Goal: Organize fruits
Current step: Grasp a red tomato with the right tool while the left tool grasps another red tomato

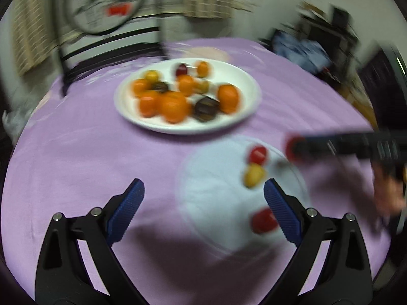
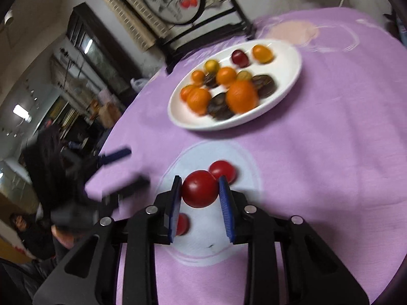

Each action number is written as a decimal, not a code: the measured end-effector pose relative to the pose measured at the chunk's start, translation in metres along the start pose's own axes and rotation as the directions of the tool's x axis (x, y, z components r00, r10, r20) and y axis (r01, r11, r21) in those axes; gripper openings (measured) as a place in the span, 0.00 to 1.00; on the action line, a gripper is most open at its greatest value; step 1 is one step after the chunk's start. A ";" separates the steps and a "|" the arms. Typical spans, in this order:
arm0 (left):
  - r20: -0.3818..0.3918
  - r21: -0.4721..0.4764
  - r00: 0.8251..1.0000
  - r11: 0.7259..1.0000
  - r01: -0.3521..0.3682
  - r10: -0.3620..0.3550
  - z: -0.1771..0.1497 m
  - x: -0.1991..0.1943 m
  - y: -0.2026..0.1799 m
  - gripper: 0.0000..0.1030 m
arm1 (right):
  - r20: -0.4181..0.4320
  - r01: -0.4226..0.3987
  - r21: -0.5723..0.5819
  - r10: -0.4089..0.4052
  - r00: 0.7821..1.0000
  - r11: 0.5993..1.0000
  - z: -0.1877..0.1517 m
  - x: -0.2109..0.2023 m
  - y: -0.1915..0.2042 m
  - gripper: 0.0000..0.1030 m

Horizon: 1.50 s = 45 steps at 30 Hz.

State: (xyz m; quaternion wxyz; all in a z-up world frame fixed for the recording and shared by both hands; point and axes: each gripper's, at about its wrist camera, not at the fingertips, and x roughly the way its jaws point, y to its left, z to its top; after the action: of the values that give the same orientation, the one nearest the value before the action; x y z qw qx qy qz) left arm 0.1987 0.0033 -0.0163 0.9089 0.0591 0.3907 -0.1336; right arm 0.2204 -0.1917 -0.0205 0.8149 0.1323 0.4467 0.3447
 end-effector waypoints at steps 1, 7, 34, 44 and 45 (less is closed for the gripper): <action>0.008 0.059 1.000 0.998 0.001 -0.002 -0.004 -0.001 -0.012 0.93 | 0.000 0.000 0.002 0.000 1.000 1.000 0.000 0.000 -0.001 0.29; 0.027 0.223 1.000 0.975 0.006 -0.012 -0.017 0.001 -0.052 0.92 | -0.001 0.009 -0.017 -0.009 1.000 1.000 -0.003 0.000 0.002 0.29; -0.088 0.199 0.993 0.976 0.093 -0.076 -0.026 0.014 -0.054 0.40 | 0.001 0.056 -0.002 -0.056 0.998 0.998 -0.001 0.006 -0.001 0.29; -0.093 0.196 0.990 0.973 0.120 -0.103 -0.026 0.013 -0.056 0.29 | 0.014 0.068 -0.004 -0.068 0.998 0.998 -0.001 0.005 -0.003 0.29; -0.093 0.192 0.990 0.974 0.122 -0.106 -0.026 0.013 -0.055 0.29 | 0.014 0.070 -0.004 -0.070 0.997 0.998 -0.001 0.005 -0.004 0.29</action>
State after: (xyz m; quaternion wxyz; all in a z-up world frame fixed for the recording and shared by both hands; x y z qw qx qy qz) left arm 0.1737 -0.0467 -0.0438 0.8726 0.1318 0.4151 -0.2210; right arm 0.2230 -0.1911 -0.0259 0.8299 0.1173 0.4445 0.3161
